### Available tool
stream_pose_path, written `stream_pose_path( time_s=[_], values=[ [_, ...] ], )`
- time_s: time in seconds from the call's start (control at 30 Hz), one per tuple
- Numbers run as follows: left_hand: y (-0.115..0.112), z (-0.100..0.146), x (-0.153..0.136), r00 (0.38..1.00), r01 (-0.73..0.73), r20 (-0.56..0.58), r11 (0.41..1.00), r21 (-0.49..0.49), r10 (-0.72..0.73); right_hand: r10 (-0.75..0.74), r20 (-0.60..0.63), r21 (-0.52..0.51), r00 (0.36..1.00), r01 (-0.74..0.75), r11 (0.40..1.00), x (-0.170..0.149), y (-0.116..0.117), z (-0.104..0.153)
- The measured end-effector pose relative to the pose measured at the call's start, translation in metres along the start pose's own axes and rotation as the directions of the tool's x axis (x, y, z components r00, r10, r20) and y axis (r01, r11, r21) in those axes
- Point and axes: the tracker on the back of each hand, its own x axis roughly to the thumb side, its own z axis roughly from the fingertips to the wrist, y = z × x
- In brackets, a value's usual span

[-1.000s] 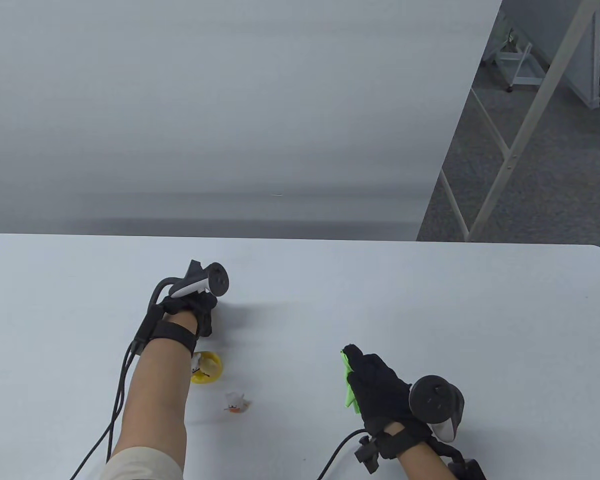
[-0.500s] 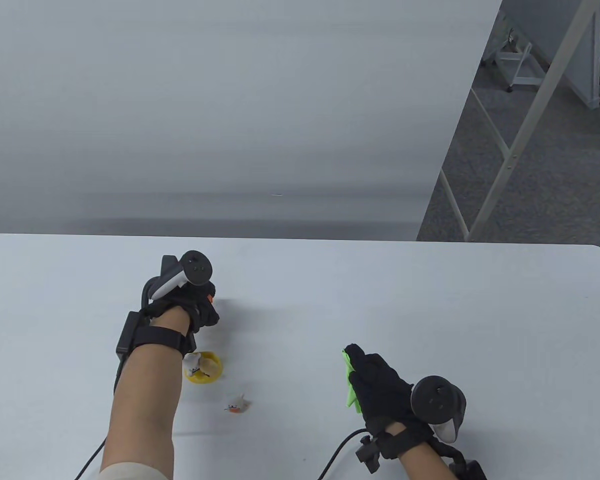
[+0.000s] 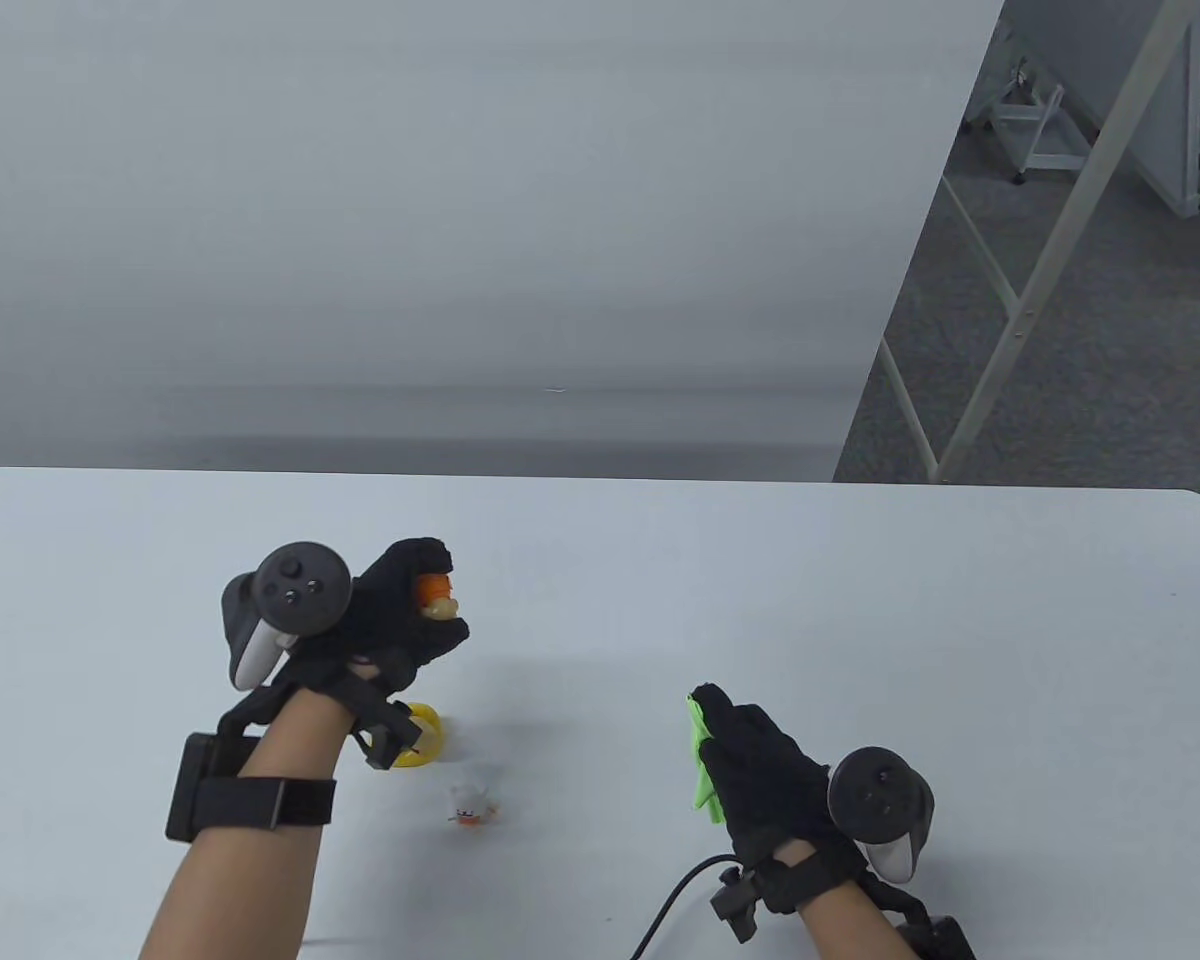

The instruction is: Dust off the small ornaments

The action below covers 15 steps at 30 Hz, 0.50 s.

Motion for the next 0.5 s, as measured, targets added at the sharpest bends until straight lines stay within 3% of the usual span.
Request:
stream_pose_path(
  time_s=[0.1,0.27,0.4,0.5],
  values=[
    [-0.016,0.027,0.002,0.988,-0.155,0.013,0.988,0.02,0.154,-0.014,0.0,0.012,1.0,0.014,1.0,0.0,0.004,0.0],
    [-0.04,0.06,0.006,0.972,-0.216,0.091,0.976,-0.029,0.218,-0.009,0.027,0.041,1.0,0.008,0.999,0.006,0.011,0.0],
    [-0.065,0.079,0.007,0.964,-0.235,0.128,0.972,-0.003,0.233,-0.007,0.051,0.063,0.999,0.004,0.998,0.013,0.021,-0.003],
    [-0.086,0.086,0.004,0.941,-0.311,0.111,0.947,-0.081,0.319,0.002,0.08,0.083,0.997,-0.009,0.997,0.019,0.034,-0.005]
  ],
)
